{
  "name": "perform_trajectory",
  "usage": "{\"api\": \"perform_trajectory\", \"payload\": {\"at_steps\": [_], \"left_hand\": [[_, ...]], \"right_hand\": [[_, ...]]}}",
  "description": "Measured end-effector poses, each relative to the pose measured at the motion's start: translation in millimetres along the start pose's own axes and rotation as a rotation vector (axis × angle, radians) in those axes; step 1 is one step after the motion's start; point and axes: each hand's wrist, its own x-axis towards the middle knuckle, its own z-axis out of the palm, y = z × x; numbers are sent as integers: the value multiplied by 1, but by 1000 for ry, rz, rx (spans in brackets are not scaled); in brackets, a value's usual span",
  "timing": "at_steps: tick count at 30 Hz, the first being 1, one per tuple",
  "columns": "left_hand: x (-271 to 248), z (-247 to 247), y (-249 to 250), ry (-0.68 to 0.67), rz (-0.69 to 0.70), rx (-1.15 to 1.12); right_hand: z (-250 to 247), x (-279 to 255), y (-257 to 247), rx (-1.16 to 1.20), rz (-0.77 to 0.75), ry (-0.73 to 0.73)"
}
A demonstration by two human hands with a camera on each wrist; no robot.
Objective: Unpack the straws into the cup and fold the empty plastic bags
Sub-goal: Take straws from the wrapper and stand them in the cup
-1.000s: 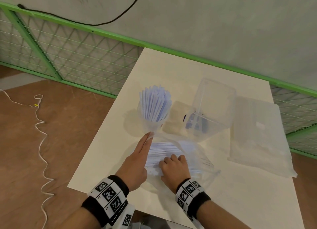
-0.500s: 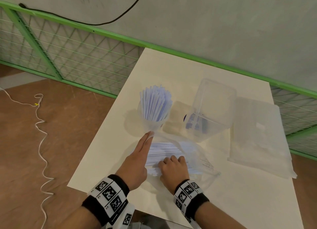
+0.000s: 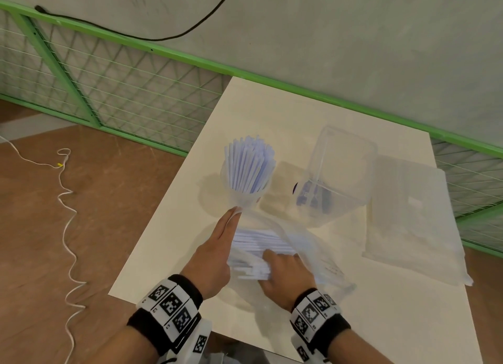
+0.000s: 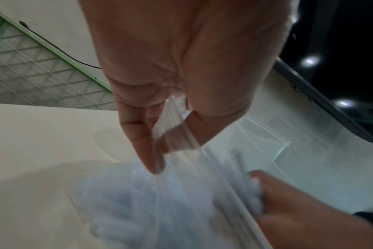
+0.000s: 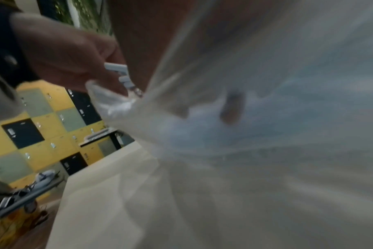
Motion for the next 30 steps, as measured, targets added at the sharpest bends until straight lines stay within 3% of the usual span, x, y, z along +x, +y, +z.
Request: {"api": "perform_trajectory", "payload": {"at_steps": [4,7,10,14,22,26,30], "left_hand": [[0,-3,-1,21,7,-26],[0,-4,-2,34,17,-22],[-1,-3,-1,32,19,-26],[-1,-3,1,35,8,-18],[-2,-3,2,20,-12,-13],[-3,-4,2,16,-7,-9],[-4,-4,1,13,-7,-13]], "right_hand": [[-18,-6,3,238,-58,210],[-28,-17,-1,647,22,367],[-34,-26,-9,924,78,355],[-28,-30,-12,1063,95,320],[-30,-28,-10,1117,116,407],[-27,-27,-2,739,106,391],[-48,-20,0,585,47,370]]}}
